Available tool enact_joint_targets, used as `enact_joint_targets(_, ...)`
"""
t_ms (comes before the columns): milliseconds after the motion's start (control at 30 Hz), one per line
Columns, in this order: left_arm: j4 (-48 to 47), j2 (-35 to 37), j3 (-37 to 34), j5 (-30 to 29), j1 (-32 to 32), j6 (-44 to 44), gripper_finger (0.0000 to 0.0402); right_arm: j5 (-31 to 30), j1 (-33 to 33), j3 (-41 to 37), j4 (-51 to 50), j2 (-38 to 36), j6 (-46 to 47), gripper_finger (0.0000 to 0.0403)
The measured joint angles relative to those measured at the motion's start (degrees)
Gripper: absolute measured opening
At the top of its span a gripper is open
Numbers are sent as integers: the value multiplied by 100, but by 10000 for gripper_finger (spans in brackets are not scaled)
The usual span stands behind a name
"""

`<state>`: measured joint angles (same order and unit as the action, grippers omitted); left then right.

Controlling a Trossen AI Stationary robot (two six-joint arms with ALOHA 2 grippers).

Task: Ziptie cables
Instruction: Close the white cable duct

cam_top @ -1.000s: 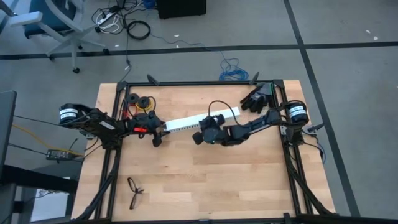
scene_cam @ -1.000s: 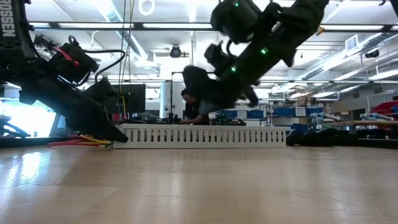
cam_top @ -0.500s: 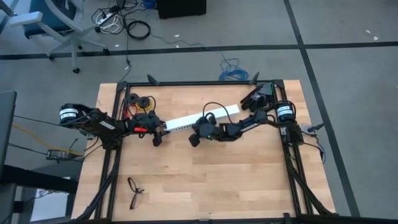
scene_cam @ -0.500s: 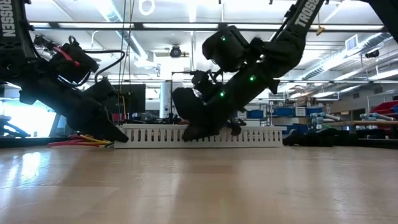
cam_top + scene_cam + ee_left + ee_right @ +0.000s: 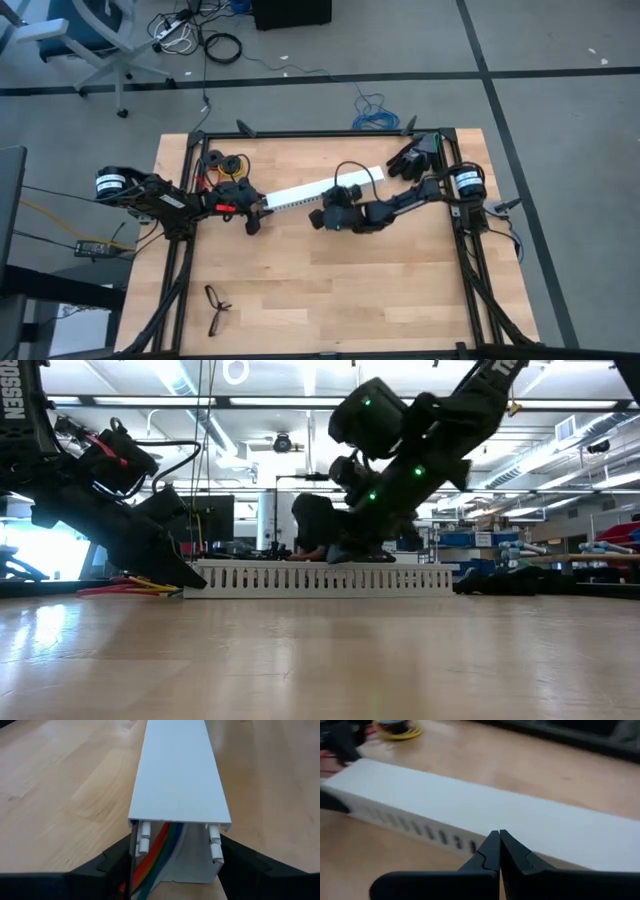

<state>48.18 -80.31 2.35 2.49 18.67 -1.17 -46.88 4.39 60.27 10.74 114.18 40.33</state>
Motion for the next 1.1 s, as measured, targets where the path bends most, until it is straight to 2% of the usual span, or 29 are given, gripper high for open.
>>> enact_joint_targets(167,4,2,0,6,2,-26,243,2057,-433,-10,656,19,-1060,0)
enact_joint_targets(267,5,2,-2,108,-4,9,243,2766,-557,-10,1188,28,-1349,0)
enact_joint_targets(367,2,0,2,89,-4,1,243,2526,-545,2,1189,-1,-1353,0)
enact_joint_targets(500,-4,2,2,63,-3,-55,243,1140,-178,-7,1091,-109,-1353,0)
enact_joint_targets(567,-7,2,2,160,-4,-52,243,859,-46,-5,892,-260,-1332,0)
enact_joint_targets(700,-10,2,0,465,-4,-25,243,945,-46,-5,-102,-540,-751,0)
enact_joint_targets(867,-33,2,0,625,-8,109,243,1505,-325,-4,-767,-655,-145,0)
enact_joint_targets(1000,-33,4,-2,619,-4,118,243,2600,-633,19,64,-286,-145,0)
enact_joint_targets(1100,-28,4,-7,596,-2,114,243,2815,-711,115,710,-15,-452,0)
